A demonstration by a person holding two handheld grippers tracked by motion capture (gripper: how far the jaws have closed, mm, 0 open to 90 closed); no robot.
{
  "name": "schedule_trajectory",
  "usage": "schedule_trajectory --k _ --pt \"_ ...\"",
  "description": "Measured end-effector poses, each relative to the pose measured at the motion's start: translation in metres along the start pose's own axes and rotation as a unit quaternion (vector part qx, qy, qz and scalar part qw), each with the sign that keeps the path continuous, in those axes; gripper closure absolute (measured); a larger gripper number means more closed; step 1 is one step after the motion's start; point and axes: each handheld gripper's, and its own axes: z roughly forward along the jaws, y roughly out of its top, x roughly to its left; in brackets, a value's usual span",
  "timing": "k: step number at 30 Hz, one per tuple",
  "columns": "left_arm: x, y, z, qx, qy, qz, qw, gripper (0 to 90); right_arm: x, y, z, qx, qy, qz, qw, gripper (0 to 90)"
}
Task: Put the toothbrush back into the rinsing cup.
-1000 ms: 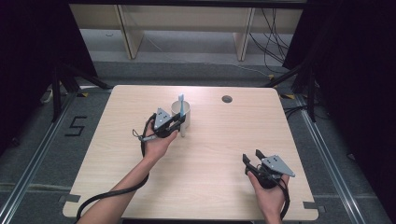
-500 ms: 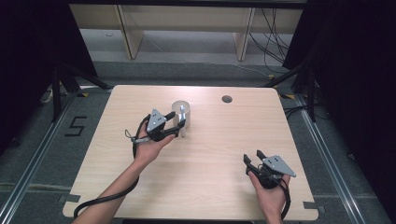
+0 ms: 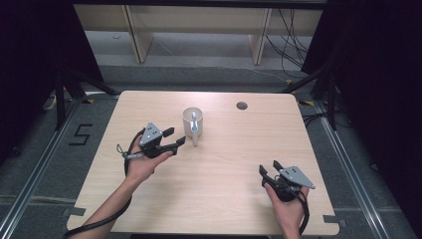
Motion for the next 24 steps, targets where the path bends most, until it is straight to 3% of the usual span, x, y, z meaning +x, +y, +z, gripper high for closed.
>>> schedule_trajectory --k 1,2,6,7,8,12,19,24 --pt "0.0 -0.002 -0.001 -0.002 -0.002 -0.004 1.0 41.0 0.002 0.0 -0.002 0.007 -0.003 0.013 0.9999 43.6" --pt "0.0 -0.002 -0.001 -0.002 -0.002 -0.004 1.0 40.9 0.0 0.0 0.0 0.001 0.001 -0.002 1.0 43.6" --pt "-0.002 -0.01 -0.012 -0.004 0.001 -0.003 1.0 40.6 -0.003 0.0 -0.001 -0.004 -0.004 -0.013 0.9999 43.5" --pt "-0.002 -0.01 -0.012 -0.004 0.001 -0.003 1.0 40.5 -0.003 0.0 -0.001 -0.004 -0.004 -0.013 0.9999 43.5" --pt "-0.002 -0.015 -0.017 -0.007 0.002 -0.002 1.0 40.5 -0.001 0.0 -0.003 0.003 -0.004 0.004 1.0 43.5" --pt "0.001 -0.023 -0.029 -0.004 0.012 -0.006 0.9999 40.6 -0.005 -0.001 -0.002 -0.007 -0.004 -0.005 1.0 43.4" --pt "0.008 -0.036 -0.049 -0.005 0.023 -0.018 0.9996 40.4 -0.005 -0.001 -0.002 -0.002 -0.001 -0.005 1.0 43.3" --pt "0.011 -0.046 -0.061 -0.005 0.035 -0.025 0.9991 40.0 -0.005 -0.001 -0.003 0.01 -0.012 -0.015 0.9998 43.2"
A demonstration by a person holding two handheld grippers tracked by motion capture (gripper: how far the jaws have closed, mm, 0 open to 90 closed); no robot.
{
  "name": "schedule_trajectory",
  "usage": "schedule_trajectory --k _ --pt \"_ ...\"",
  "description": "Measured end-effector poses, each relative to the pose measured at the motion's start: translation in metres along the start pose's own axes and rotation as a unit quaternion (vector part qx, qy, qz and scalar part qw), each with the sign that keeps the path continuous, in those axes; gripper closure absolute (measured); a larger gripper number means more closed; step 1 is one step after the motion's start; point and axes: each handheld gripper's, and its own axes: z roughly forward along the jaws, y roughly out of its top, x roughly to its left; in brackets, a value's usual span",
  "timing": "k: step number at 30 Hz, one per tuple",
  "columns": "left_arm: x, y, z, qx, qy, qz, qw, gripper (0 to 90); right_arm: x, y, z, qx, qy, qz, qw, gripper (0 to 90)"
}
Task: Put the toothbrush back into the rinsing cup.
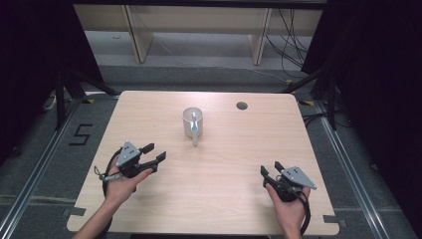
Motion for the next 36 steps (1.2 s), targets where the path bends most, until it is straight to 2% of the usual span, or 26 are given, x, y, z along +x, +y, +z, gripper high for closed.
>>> schedule_trajectory --k 1,2,3,8,9,10,11,12,13,17,18,20,21,23,24,27,28,30,32,34,36 --pt "0.0 0.0 0.0 0.0 0.0 0.0 1.0 39.9 0.0 0.0 0.0 0.0 0.0 0.0 1.0 43.2" --pt "0.002 -0.004 -0.003 -0.005 0.002 -0.002 1.0 39.6 0.002 -0.001 0.002 -0.007 0.011 0.014 0.9998 43.2" --pt "0.003 -0.005 -0.006 -0.002 0.008 -0.002 1.0 39.2 0.002 -0.001 0.002 -0.005 0.011 0.016 0.9998 43.1" --pt "0.007 -0.011 -0.012 -0.006 0.019 -0.007 0.9998 38.4 0.002 -0.001 0.002 -0.005 0.011 0.017 0.9998 43.1" --pt "0.008 -0.012 -0.015 -0.004 0.023 -0.008 0.9997 38.4 0.001 -0.001 0.001 -0.003 0.004 0.004 1.0 43.1" --pt "0.009 -0.013 -0.016 -0.005 0.023 -0.008 0.9997 38.4 0.0 -0.001 0.002 -0.006 0.004 0.002 1.0 43.0" --pt "0.009 -0.013 -0.016 -0.005 0.023 -0.008 0.9997 38.4 0.0 -0.001 0.002 -0.006 0.004 0.002 1.0 43.0" --pt "0.01 -0.014 -0.017 -0.007 0.024 -0.007 0.9997 38.4 0.002 -0.002 0.003 -0.008 0.011 0.015 0.9998 43.0" --pt "0.012 -0.016 -0.021 0.0 0.03 -0.002 0.9996 38.2 0.002 -0.002 0.003 -0.006 0.013 0.016 0.9998 43.0" --pt "0.015 -0.019 -0.026 0.002 0.035 -0.001 0.9994 38.2 0.0 -0.002 0.003 -0.009 0.007 0.009 0.9999 42.9" --pt "0.018 -0.021 -0.03 0.004 0.041 -0.002 0.9992 38.2 0.002 -0.002 0.003 -0.005 0.01 0.025 0.9996 42.9" --pt "0.02 -0.023 -0.031 -0.002 0.04 -0.003 0.9992 38.2 0.002 -0.002 0.002 0.0 0.007 0.022 0.9997 42.8" --pt "0.022 -0.025 -0.034 0.001 0.049 -0.006 0.9988 38.2 0.002 -0.002 0.003 -0.003 0.007 0.023 0.9997 42.8" --pt "0.023 -0.027 -0.035 -0.002 0.051 -0.005 0.9987 38.1 0.002 -0.002 0.003 -0.002 0.007 0.019 0.9998 42.9" --pt "0.026 -0.03 -0.039 0.001 0.058 -0.005 0.9983 38.1 0.001 -0.002 0.003 -0.003 0.007 0.01 0.9999 42.8" --pt "0.03 -0.034 -0.045 0.004 0.069 -0.009 0.9976 37.8 0.001 -0.002 0.003 -0.002 0.003 0.008 1.0 42.8" --pt "0.032 -0.036 -0.046 -0.003 0.069 -0.013 0.9975 37.7 0.001 -0.002 0.003 -0.001 0.004 0.009 1.0 42.8" --pt "0.034 -0.038 -0.049 0.004 0.075 -0.023 0.9969 37.6 0.001 -0.002 0.003 -0.002 0.003 0.009 0.9999 42.7" --pt "0.038 -0.041 -0.052 0.001 0.079 -0.019 0.9967 37.5 0.002 -0.003 0.003 0.003 0.01 0.015 0.9998 42.6" --pt "0.04 -0.043 -0.054 -0.001 0.081 -0.029 0.9963 37.5 0.002 -0.003 0.005 -0.001 0.013 0.014 0.9998 42.5" --pt "0.042 -0.044 -0.055 -0.004 0.085 -0.027 0.996 37.6 0.002 -0.003 0.004 0.001 0.009 0.007 0.9999 42.5"
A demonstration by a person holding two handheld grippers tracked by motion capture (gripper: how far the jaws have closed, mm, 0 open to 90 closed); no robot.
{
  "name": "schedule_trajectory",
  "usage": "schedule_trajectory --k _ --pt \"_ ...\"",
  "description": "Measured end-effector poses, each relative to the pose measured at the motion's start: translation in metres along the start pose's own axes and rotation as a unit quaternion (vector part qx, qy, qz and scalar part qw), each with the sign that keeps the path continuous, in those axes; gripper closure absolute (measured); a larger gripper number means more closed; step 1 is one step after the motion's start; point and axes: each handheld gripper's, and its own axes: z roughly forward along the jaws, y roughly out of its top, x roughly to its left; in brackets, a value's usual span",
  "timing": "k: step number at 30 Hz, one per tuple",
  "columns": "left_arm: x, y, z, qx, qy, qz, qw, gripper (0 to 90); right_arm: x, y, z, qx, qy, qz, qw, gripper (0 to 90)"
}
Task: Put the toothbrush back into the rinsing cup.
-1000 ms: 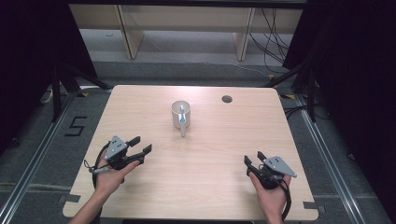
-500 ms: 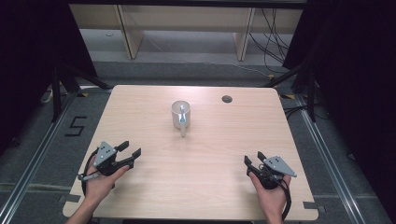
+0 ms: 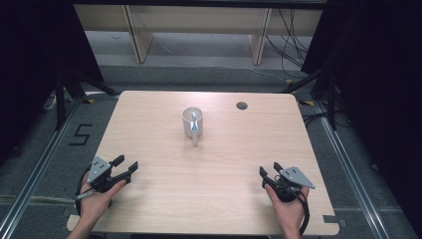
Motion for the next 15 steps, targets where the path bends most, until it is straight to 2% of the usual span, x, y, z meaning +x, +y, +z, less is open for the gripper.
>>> schedule_trajectory --k 2,4,5,7,8,10,12,15 --pt "0.0009 -0.0004 -0.0007 0.004 0.004 -0.001 1.0 37.6 -0.0008 -0.0007 0.0021 -0.006 -0.005 -0.007 0.9999 42.5" --pt "0.0021 -0.0024 0.0 -0.004 0.004 -0.005 1.0 37.6 -0.0002 -0.0009 0.0005 0.003 0.001 0.004 1.0 42.4" --pt "0.0026 -0.0036 -0.0002 0.0 0.006 -0.01 0.9999 37.6 0.0019 -0.0016 0.0004 0.006 0.002 0.02 0.9998 42.4" --pt "0.0024 -0.0041 -0.0002 -0.001 0.006 -0.015 0.9999 37.5 0.0012 -0.0017 -0.0005 0.01 -0.002 0.016 0.9998 42.4" --pt "0.0023 -0.0047 -0.0003 -0.003 0.006 -0.016 0.9998 37.5 -0.0015 -0.003 0.0018 -0.001 -0.004 -0.003 1.0 42.4" --pt "0.0022 -0.005 -0.0003 -0.005 0.005 -0.017 0.9998 37.5 -0.0015 -0.0032 0.0017 0.0 -0.003 -0.003 1.0 42.4" --pt "0.0021 -0.0061 -0.0012 0.0 0.006 -0.018 0.9998 37.5 -0.0012 -0.003 -0.0005 0.008 -0.002 0.007 0.9999 42.4" --pt "0.0033 -0.0065 -0.0016 -0.006 0.009 -0.02 0.9998 37.6 -0.0029 -0.0017 -0.0014 0.006 -0.005 0.003 1.0 42.3"
